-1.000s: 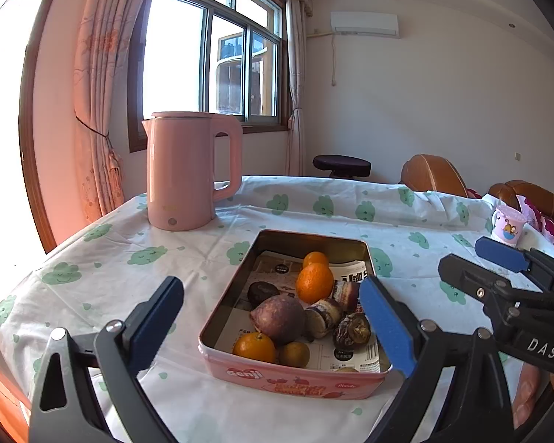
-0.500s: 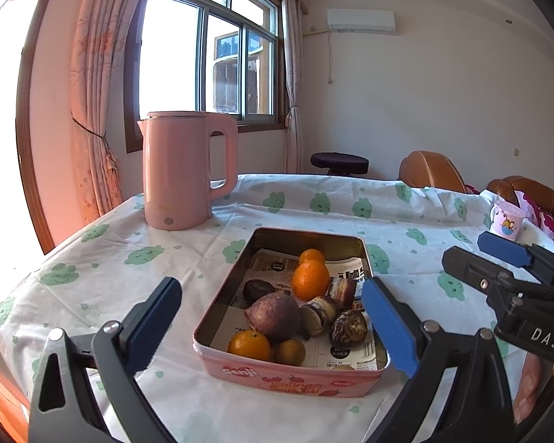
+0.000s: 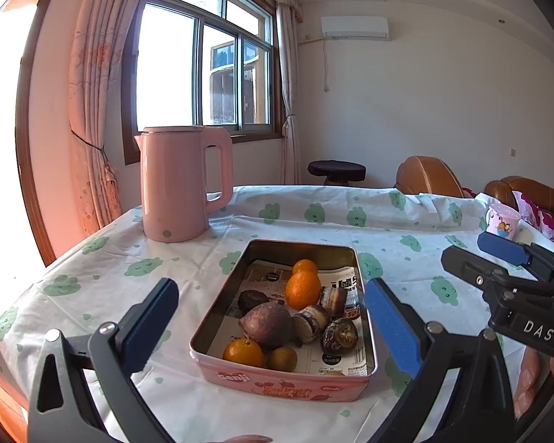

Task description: Organize fruits

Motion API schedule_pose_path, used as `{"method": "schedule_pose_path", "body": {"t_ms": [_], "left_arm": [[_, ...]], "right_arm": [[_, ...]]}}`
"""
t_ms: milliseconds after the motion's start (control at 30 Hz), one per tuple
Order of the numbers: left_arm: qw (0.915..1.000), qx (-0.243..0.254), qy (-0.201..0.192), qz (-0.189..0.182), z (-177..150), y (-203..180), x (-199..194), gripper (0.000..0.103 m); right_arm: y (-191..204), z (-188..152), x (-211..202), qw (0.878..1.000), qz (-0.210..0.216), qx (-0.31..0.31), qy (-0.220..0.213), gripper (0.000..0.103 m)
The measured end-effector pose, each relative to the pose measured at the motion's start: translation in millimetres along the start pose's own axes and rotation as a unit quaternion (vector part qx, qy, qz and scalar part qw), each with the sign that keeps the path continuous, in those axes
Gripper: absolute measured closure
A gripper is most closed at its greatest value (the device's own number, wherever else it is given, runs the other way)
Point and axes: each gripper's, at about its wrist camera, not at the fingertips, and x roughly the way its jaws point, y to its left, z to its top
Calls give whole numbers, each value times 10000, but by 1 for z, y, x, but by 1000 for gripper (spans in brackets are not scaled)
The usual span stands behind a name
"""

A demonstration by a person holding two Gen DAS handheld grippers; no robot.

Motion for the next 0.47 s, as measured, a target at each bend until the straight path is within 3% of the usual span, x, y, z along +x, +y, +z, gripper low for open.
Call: {"method": "schedule_pose_path", "body": {"t_ms": [233, 467], "left_arm": [[9998, -77, 168, -1, -3, 2, 6, 0], [10000, 42, 82, 19, -4, -2, 3, 0]], "right_arm": [[1, -2, 2, 10000, -9, -35, 43, 29], [-5, -3, 1, 10000, -47, -14, 59, 29]]}}
